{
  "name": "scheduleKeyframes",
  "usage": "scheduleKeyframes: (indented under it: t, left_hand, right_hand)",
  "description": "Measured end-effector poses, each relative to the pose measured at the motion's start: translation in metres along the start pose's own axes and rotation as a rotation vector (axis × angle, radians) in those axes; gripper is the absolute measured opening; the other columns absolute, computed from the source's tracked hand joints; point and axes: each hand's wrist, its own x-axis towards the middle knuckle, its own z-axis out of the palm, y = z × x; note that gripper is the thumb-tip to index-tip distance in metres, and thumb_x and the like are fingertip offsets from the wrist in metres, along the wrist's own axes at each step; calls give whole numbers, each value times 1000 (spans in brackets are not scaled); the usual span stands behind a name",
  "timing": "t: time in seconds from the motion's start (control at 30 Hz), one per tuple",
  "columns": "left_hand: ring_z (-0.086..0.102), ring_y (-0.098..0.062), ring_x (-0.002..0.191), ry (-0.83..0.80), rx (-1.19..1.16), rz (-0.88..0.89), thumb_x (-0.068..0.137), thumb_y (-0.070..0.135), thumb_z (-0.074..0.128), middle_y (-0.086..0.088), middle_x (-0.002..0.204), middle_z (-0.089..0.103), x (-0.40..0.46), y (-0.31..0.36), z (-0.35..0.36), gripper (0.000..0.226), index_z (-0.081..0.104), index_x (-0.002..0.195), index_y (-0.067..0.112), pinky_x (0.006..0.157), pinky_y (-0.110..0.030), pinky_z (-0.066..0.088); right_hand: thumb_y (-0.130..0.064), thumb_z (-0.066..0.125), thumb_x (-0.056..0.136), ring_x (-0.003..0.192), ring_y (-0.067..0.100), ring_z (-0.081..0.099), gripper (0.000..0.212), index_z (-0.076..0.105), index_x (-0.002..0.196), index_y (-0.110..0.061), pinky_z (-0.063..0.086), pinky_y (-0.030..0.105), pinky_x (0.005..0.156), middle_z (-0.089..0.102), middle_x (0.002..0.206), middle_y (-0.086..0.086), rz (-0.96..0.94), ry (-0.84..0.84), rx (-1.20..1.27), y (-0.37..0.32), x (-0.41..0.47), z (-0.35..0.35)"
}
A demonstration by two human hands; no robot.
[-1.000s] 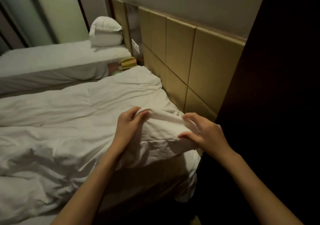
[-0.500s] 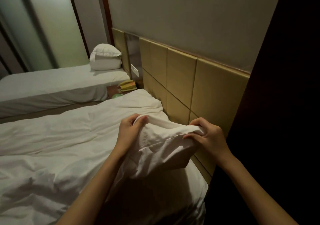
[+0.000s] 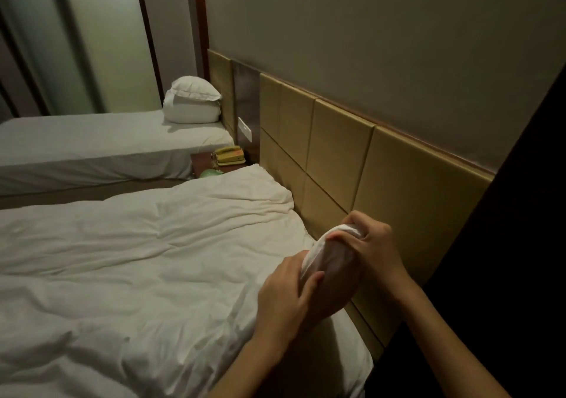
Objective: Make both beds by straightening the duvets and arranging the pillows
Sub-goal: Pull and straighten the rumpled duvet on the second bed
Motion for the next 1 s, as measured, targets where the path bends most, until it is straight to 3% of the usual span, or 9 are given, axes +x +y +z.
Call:
scheduleKeyframes:
  t: [0.07, 0.17, 0.3, 0.4, 0.5, 0.63, 0.8, 0.93, 1.0]
  left_hand:
    - [63, -9, 75, 65, 16, 44, 99, 56, 21, 4, 91, 68, 1, 2, 5, 48, 53, 116, 24, 64, -13, 44]
    - [59, -8, 64, 106, -103, 87, 99, 41, 29, 2, 74, 65, 9, 2, 9, 22, 48, 107, 30, 59, -4, 35]
    - [55, 7, 60, 88, -336, 26, 94, 36, 41, 21, 60, 57, 12, 23, 13, 9, 50, 97, 36, 54, -3, 34]
    - [53, 6, 53, 113, -404, 47, 95, 37, 41, 25, 66, 59, 7, 43, 17, 11, 49, 103, 35, 51, -5, 33]
    - [56, 4, 58, 171, -407, 19, 96, 41, 43, 22, 76, 62, 2, 66, 18, 14, 53, 103, 35, 55, -7, 38]
    - [61, -5, 63, 254, -356, -32, 92, 42, 45, 13, 86, 65, -5, 96, 21, 16, 54, 104, 37, 58, -16, 45]
    - [47, 2, 48, 284, -329, -44, 91, 27, 45, 20, 64, 57, -26, 142, 31, 13, 55, 98, 32, 50, -6, 31]
    - [52, 1, 53, 283, -319, -27, 91, 28, 45, 20, 75, 62, -28, 177, 33, 13, 55, 98, 33, 52, -9, 36]
    - [52, 1, 53, 287, -330, -6, 91, 29, 46, 17, 75, 63, -26, 194, 30, 12, 56, 97, 33, 51, -10, 36]
  right_hand:
    - [-14, 75, 79, 63, 14, 57, 14, 63, 78, -7, 42, 10, 54, 58, 69, -2, 1, 9, -13, -1, 2, -6]
    - [-19, 76, 78, 63, 12, 58, 18, 59, 77, -14, 45, 9, 58, 56, 67, -7, 11, 30, 41, -1, -2, -12]
    - [-58, 68, 73, 74, 10, 63, 44, 57, 91, -19, 50, 12, 61, 59, 78, -11, 56, 173, 190, -1, -14, -24]
    - [-73, 50, 77, 87, 1, 59, 57, 45, 115, -31, 49, 12, 68, 54, 98, -17, 19, 299, 204, 3, -35, -30]
    - [-73, 44, 83, 106, -6, 50, 54, 32, 125, -41, 44, 13, 84, 41, 124, -29, -46, 360, 219, 6, -61, -32]
    - [-67, 38, 89, 99, -3, 44, 52, 38, 125, -29, 38, -4, 67, 44, 117, 0, -154, 365, 183, 7, -71, -45]
    - [-69, 37, 88, 93, 17, 54, 52, 45, 120, -28, 38, 9, 71, 52, 109, 16, -196, 270, 220, 18, -69, -74]
    - [-69, 37, 89, 86, 22, 59, 51, 49, 114, -27, 43, 14, 68, 57, 101, 19, -244, 314, 192, 15, -68, -105]
    - [-66, 39, 89, 86, 14, 55, 50, 50, 113, -24, 40, 5, 72, 57, 99, 20, -267, 347, 187, 9, -65, -124]
